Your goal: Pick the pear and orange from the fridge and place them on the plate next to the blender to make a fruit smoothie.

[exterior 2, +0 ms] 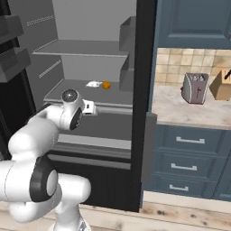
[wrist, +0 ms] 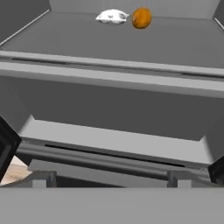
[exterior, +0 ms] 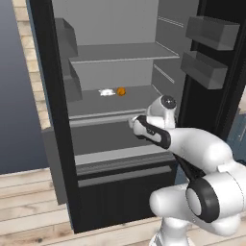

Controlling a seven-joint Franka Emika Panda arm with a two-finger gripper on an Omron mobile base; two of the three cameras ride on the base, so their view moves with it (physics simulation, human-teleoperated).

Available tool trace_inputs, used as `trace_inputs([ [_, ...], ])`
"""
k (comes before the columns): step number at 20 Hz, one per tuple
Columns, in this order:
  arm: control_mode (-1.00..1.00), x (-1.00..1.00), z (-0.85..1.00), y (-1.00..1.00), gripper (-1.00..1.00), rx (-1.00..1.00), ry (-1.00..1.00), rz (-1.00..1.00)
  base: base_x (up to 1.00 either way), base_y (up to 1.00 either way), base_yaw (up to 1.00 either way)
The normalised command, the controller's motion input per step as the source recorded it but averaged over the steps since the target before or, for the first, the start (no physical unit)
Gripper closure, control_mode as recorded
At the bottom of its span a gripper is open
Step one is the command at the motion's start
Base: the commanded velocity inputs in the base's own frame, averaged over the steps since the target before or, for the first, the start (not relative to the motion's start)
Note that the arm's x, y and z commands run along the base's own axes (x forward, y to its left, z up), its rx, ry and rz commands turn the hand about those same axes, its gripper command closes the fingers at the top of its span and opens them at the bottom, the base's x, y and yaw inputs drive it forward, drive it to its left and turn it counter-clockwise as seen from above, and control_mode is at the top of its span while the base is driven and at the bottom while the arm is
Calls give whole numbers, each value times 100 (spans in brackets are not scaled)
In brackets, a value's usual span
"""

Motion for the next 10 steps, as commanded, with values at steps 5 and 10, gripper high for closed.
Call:
trace_inputs([
  [5, 100, 0, 0, 0, -100, 0, 0, 0, 92, 0, 0],
  [10, 100, 0, 0, 0, -100, 0, 0, 0, 48, 0, 0],
])
